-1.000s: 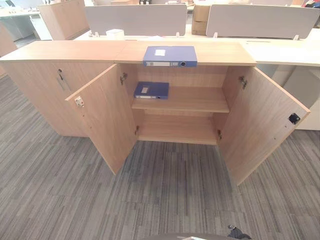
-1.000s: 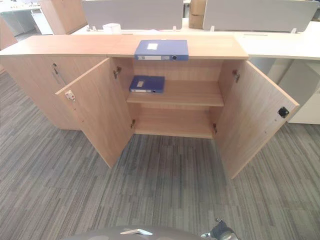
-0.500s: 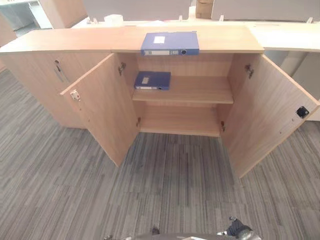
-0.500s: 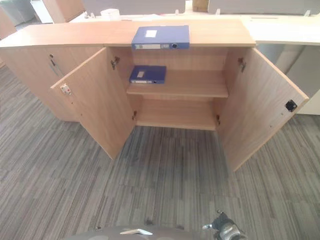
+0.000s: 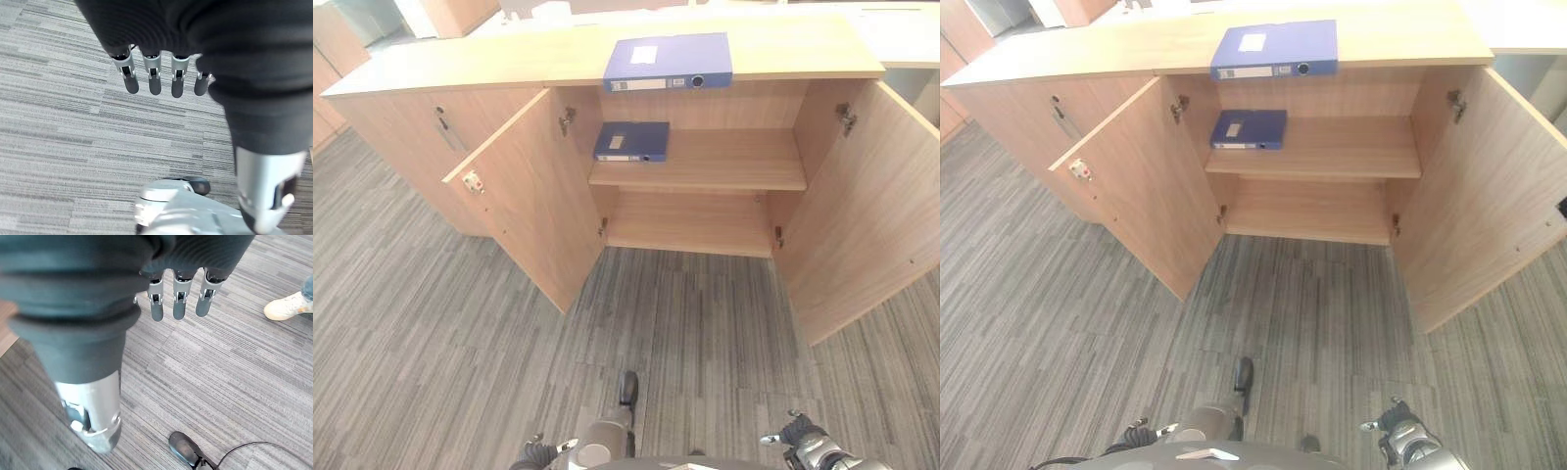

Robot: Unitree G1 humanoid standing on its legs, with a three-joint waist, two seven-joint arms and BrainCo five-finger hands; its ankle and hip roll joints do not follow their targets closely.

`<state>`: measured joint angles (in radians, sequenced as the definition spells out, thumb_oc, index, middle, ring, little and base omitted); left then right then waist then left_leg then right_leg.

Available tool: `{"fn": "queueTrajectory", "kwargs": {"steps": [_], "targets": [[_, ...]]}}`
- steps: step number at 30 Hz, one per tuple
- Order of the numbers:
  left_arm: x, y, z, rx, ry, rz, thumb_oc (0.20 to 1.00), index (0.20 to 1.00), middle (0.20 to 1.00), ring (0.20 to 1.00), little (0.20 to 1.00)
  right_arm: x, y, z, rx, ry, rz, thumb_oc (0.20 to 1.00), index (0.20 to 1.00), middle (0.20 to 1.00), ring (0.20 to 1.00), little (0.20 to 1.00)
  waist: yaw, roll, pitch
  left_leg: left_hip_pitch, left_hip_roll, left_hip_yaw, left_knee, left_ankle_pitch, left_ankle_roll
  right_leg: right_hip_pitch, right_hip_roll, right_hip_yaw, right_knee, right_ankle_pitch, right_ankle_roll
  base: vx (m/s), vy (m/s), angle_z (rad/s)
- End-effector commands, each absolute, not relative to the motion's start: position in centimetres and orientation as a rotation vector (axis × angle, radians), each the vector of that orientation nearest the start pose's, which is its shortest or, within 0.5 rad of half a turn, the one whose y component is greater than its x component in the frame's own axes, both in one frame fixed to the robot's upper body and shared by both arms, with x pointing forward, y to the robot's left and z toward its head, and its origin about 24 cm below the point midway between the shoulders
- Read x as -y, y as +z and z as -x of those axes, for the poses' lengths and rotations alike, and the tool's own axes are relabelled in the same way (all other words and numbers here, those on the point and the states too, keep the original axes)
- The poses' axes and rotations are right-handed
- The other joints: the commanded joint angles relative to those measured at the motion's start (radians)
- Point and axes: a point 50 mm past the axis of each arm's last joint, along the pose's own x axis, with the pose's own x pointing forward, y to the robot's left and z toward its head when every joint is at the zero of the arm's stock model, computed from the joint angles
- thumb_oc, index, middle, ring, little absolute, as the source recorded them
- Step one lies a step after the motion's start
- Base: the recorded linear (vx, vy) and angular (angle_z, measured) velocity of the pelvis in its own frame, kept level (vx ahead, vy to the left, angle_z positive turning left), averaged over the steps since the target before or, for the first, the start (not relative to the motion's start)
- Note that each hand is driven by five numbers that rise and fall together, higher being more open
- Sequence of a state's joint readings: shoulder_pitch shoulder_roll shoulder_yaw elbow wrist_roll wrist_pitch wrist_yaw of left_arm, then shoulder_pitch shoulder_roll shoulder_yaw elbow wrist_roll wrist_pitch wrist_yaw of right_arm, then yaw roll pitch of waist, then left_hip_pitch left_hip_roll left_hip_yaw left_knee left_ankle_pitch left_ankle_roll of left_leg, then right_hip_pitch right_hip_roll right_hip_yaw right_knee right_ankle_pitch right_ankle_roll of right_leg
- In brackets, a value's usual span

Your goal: Put the empty folder in the office cabinet

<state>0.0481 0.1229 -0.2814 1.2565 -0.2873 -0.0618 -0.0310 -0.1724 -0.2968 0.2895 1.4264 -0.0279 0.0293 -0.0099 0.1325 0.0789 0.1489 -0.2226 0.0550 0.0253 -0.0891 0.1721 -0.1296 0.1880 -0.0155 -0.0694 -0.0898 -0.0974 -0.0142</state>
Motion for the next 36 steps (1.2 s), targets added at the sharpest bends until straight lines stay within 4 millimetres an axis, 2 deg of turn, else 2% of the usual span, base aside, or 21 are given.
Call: {"fn": "queueTrajectory", "kwargs": {"steps": [1,4,5,6,7,8,10,12,13,14,15,16,17,18,19,20,22,25,31,33,36], "targets": [[-18.3,-17.7,-4.2,-1.305,-0.008,-0.070,1.000,1.000,1.000,1.000,1.000,27.1,-15.2,-9.6,-1.350,-0.001,0.525,1.000,1.000,1.000,1.000,1.000,0.030,-0.015,-0.065,-0.060,-0.004,0.000,0.019,0.037,0.020,0.101,-0.087,-0.072,0.021,-0.079,0.152,0.14,0.101,-0.19],[-18.6,-17.7,-3.6,-1.331,-0.007,-0.081,1.000,1.000,1.000,1.000,1.000,27.2,-15.3,-9.1,-1.370,0.003,0.518,1.000,1.000,1.000,1.000,1.000,0.032,-0.017,-0.079,-0.046,-0.019,-0.002,0.017,0.028,0.032,0.100,-0.114,-0.069,0.052,-0.086,0.163,0.31,0.230,-0.68],[-19.0,-17.9,-1.8,-1.399,0.016,-0.080,1.000,1.000,1.000,1.000,1.000,26.5,-15.8,-7.6,-1.414,-0.008,0.439,1.000,1.000,1.000,1.000,1.000,0.003,-0.039,-0.125,0.060,-0.093,0.042,0.005,-0.032,0.087,0.030,-0.230,-0.062,0.266,0.003,0.225,0.58,0.512,-0.41],[-18.8,-17.9,-2.1,-1.388,0.012,-0.071,1.000,1.000,1.000,1.000,1.000,26.5,-15.8,-7.6,-1.414,-0.008,0.434,1.000,1.000,1.000,1.000,1.000,0.000,-0.040,-0.123,0.072,-0.113,0.048,0.009,-0.046,0.106,-0.003,-0.262,-0.061,0.345,0.061,0.232,0.58,0.512,-0.54],[-18.8,-17.9,-2.1,-1.388,0.012,-0.071,1.000,1.000,1.000,1.000,1.000,26.5,-15.8,-7.6,-1.414,-0.008,0.434,1.000,1.000,1.000,1.000,1.000,0.000,-0.040,-0.123,0.072,-0.113,0.048,0.009,-0.046,0.106,-0.003,-0.262,-0.061,0.345,0.061,0.232,0.19,0.314,-0.34],[-18.9,-17.8,-3.4,-1.340,0.017,-0.061,1.000,1.000,1.000,1.000,1.000,27.1,-15.6,-8.1,-1.397,-0.047,0.425,1.000,1.000,1.000,1.000,1.000,-0.020,-0.034,-0.104,0.123,-0.159,0.043,0.005,-0.076,0.149,-0.086,-0.324,-0.058,0.519,0.221,0.217,0.16,0.286,-0.30],[-19.1,-17.5,-4.7,-1.286,0.035,-0.050,1.000,1.000,1.000,1.000,1.000,27.4,-15.4,-8.5,-1.374,-0.099,0.394,1.000,1.000,1.000,1.000,1.000,-0.032,-0.021,-0.092,0.156,-0.162,0.044,0.002,-0.105,0.158,-0.146,-0.354,-0.089,0.589,0.264,0.194,0.19,0.266,-0.09],[-19.3,-17.1,-6.6,-1.205,0.054,-0.032,1.000,1.000,1.000,1.000,1.000,27.2,-15.3,-9.3,-1.341,-0.113,0.384,1.000,1.000,1.000,1.000,1.000,-0.042,-0.023,-0.080,0.175,-0.159,0.040,0.002,-0.133,0.156,-0.204,-0.402,-0.149,0.555,0.276,0.190,0.15,0.037,0.25],[-19.6,-16.8,-7.5,-1.169,0.058,-0.035,1.000,1.000,1.000,1.000,1.000,27.1,-15.2,-9.8,-1.321,-0.111,0.381,1.000,1.000,1.000,1.000,1.000,-0.050,-0.016,-0.074,0.176,-0.140,0.033,0.002,-0.136,0.150,-0.231,-0.392,-0.164,0.502,0.249,0.183,0.09,-0.055,0.03],[-19.6,-16.8,-7.5,-1.169,0.058,-0.035,1.000,1.000,1.000,1.000,1.000,27.1,-15.2,-9.8,-1.321,-0.111,0.381,1.000,1.000,1.000,1.000,1.000,-0.050,-0.014,-0.077,0.173,-0.137,0.032,0.002,-0.134,0.149,-0.231,-0.388,-0.167,0.496,0.253,0.181,0.10,-0.123,-0.04],[-20.0,-16.4,-8.9,-1.119,0.070,-0.049,1.000,1.000,1.000,1.000,1.000,26.9,-15.1,-10.5,-1.288,-0.121,0.372,1.000,1.000,1.000,1.000,1.000,-0.074,-0.007,-0.056,0.185,-0.118,0.015,0.002,-0.138,0.141,-0.282,-0.339,-0.153,0.406,0.189,0.163,0.12,-0.240,0.22],[-20.9,-15.9,-10.3,-1.078,0.085,-0.085,1.000,1.000,1.000,1.000,1.000,26.6,-15.0,-11.0,-1.264,-0.140,0.353,1.000,1.000,1.000,1.000,1.000,-0.095,-0.026,-0.031,0.194,-0.107,0.001,0.002,-0.140,0.129,-0.265,-0.284,-0.100,0.245,0.167,0.174,0.12,-0.240,0.34],[-20.9,-15.9,-10.3,-1.077,0.085,-0.085,1.000,1.000,1.000,1.000,1.000,26.6,-15.0,-11.1,-1.263,-0.140,0.353,1.000,1.000,1.000,1.000,1.000,-0.095,-0.026,-0.031,0.192,-0.107,0.001,0.002,-0.139,0.129,-0.265,-0.283,-0.101,0.241,0.170,0.174,0.14,-0.257,0.35],[-21.4,-15.7,-10.9,-1.064,0.087,-0.118,1.000,1.000,1.000,1.000,1.000,26.4,-15.1,-11.0,-1.260,-0.150,0.337,1.000,1.000,1.000,1.000,1.000,-0.114,-0.042,-0.021,0.209,-0.105,-0.011,0.002,-0.156,0.125,-0.283,-0.243,-0.049,0.151,0.176,0.178,0.20,-0.222,0.45],[-22.0,-15.4,-11.4,-1.053,0.090,-0.158,1.000,1.000,1.000,1.000,1.000,25.9,-15.5,-10.2,-1.274,-0.155,0.307,1.000,1.000,1.000,1.000,1.000,-0.129,-0.074,-0.021,0.223,-0.103,-0.034,0.002,-0.171,0.116,-0.257,-0.191,0.032,0.063,0.177,0.197,0.25,-0.281,0.50],[-22.1,-15.3,-11.7,-1.045,0.097,-0.164,1.000,1.000,1.000,1.000,1.000,25.7,-15.6,-9.9,-1.285,-0.141,0.313,1.000,1.000,1.000,1.000,1.000,-0.126,-0.085,-0.023,0.224,-0.104,-0.035,0.002,-0.173,0.116,-0.247,-0.192,0.016,0.039,0.193,0.197,0.20,-0.267,0.71],[-21.9,-15.4,-11.4,-1.048,0.088,-0.166,1.000,1.000,1.000,1.000,1.000,25.3,-15.9,-9.1,-1.310,-0.112,0.326,1.000,1.000,1.000,1.000,1.000,-0.129,-0.098,-0.041,0.225,-0.090,-0.040,0.002,-0.175,0.109,-0.235,-0.168,0.006,0.003,0.201,0.187,0.11,-0.197,0.97],[-21.8,-15.7,-10.7,-1.071,0.104,-0.150,1.000,1.000,1.000,1.000,1.000,25.4,-16.0,-8.3,-1.333,-0.101,0.345,1.000,1.000,1.000,1.000,1.000,-0.124,-0.098,-0.065,0.232,-0.065,-0.046,0.002,-0.177,0.101,-0.233,-0.137,-0.014,0.003,0.177,0.178,0.11,-0.142,0.45],[-21.6,-15.9,-10.1,-1.090,0.105,-0.149,1.000,1.000,1.000,1.000,1.000,25.6,-16.0,-8.1,-1.329,-0.111,0.344,1.000,1.000,1.000,1.000,1.000,-0.125,-0.101,-0.082,0.249,-0.044,-0.043,0.002,-0.182,0.089,-0.207,-0.121,-0.016,0.003,0.155,0.169,0.09,-0.075,-0.19],[-21.4,-15.9,-10.4,-1.077,0.095,-0.155,1.000,1.000,1.000,1.000,1.000,25.5,-16.0,-8.4,-1.308,-0.113,0.340,1.000,1.000,1.000,1.000,1.000,-0.127,-0.101,-0.086,0.257,-0.034,-0.045,0.002,-0.185,0.082,-0.197,-0.113,-0.013,0.003,0.147,0.163,0.11,-0.096,-0.04],[-20.7,-14.8,-12.5,-0.952,0.077,-0.140,1.000,1.000,1.000,1.000,1.000,24.8,-15.9,-9.2,-1.267,-0.090,0.349,1.000,1.000,1.000,1.000,1.000,-0.129,-0.098,-0.093,0.277,-0.015,-0.048,0.002,-0.191,0.069,-0.167,-0.100,-0.025,0.003,0.124,0.155,0.11,-0.078,-0.03]]}}
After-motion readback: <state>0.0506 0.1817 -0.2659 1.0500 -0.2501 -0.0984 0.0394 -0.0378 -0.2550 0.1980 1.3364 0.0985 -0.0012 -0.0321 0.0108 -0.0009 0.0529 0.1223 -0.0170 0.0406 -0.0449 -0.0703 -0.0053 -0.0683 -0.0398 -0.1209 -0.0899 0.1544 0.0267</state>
